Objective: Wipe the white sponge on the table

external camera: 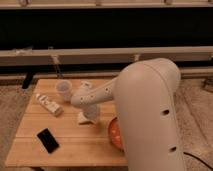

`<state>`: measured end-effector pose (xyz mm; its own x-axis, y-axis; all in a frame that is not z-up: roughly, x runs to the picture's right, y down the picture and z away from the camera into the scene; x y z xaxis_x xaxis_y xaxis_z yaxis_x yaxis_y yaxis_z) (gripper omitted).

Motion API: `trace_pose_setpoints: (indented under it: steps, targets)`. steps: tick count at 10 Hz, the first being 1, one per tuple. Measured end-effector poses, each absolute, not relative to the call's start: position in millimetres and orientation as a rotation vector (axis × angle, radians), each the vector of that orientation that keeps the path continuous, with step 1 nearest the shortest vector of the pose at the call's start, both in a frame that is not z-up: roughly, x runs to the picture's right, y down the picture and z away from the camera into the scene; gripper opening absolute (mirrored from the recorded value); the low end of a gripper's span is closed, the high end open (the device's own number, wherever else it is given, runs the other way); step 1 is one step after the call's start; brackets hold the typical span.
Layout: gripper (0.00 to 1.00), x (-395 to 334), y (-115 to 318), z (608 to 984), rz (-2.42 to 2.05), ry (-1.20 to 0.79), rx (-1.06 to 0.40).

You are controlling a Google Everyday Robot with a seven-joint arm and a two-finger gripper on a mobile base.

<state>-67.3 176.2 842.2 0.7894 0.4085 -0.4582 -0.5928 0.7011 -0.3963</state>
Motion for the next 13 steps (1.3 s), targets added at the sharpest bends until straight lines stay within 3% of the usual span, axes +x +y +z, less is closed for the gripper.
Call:
trace_pose_setpoints:
  steps: [10,13]
  targets:
    - [0.0,-106.9,209.6,810.0,0.245,0.178,-0.593]
    - [0.08,-100.8,211.3,807.2,0.229,0.166,-0.591]
